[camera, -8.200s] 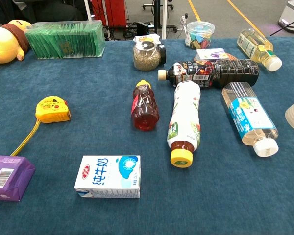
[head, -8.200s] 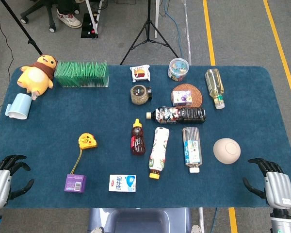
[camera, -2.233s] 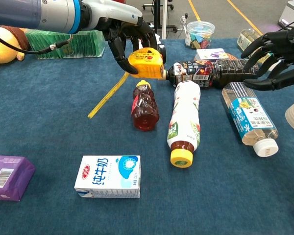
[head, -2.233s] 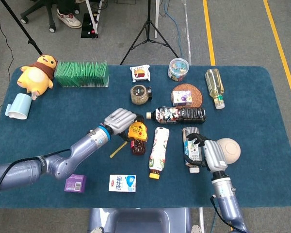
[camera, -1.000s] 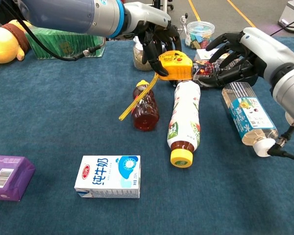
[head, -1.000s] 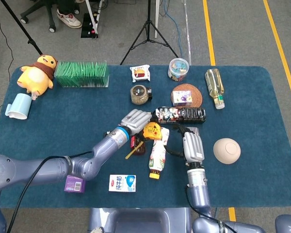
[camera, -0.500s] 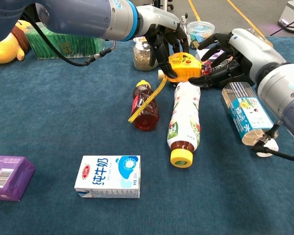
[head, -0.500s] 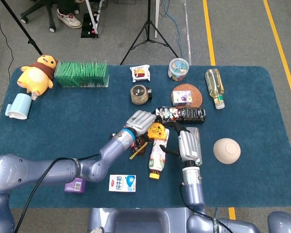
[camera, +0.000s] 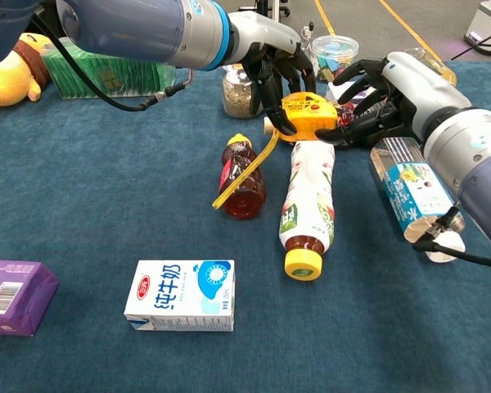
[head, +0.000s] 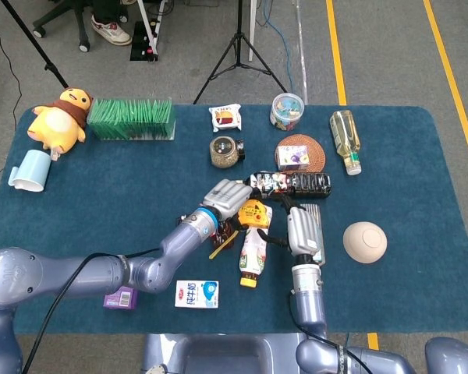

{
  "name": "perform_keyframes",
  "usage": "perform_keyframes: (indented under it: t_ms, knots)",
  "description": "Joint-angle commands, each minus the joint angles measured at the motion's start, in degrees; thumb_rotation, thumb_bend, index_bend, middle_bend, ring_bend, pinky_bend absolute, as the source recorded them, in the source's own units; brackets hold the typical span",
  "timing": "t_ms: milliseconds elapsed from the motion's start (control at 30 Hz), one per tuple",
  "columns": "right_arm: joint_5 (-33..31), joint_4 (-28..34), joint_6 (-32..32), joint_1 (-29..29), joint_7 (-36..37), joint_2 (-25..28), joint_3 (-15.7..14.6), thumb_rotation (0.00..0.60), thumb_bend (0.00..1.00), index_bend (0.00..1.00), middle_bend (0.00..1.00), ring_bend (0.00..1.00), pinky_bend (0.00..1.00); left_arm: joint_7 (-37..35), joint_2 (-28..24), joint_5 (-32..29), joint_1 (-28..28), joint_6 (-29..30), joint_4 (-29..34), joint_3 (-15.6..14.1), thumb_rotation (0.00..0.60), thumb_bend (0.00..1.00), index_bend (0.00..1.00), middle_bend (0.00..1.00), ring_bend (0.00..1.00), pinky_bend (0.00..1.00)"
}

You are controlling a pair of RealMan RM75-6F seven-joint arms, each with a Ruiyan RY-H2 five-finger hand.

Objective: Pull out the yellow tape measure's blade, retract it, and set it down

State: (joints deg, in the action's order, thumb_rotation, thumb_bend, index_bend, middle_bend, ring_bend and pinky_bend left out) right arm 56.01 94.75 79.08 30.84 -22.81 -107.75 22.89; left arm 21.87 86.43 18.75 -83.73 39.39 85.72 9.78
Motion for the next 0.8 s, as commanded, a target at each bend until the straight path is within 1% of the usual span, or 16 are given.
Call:
perform_keyframes:
  t_ms: [33, 433, 800]
  knots:
    - [-0.17, -0.51, -0.03, 0.17, -0.02, -0.23, -0.01, 0.550, 0.20, 0.25, 0.30, 0.32, 0.32, 0.02, -0.17, 0.04, 0.05, -0.34, -0.07, -0.30, 0.600, 0.35, 0.57, 0.42, 0.31, 0.48]
    - [-0.47, -1.32, -0.12, 0.24, 0.91, -0.15, 0.27, 0.549, 0.25, 0.30, 0.32, 0.33, 0.33, -0.34, -0.80, 0.59, 0.37, -0.85, -0.08, -0.88, 0.600, 0.35, 0.57, 0.42, 0.31, 0.48]
    - [-0.55, -1.94, 0.00, 0.06, 1.78, 0.24, 0.48, 0.548, 0.34, 0.34, 0.34, 0.35, 0.34, -0.65, -1.06, 0.57, 0.40, -1.57, -0.51, -1.60, 0.600, 0.35, 0.57, 0.42, 0.31, 0.48]
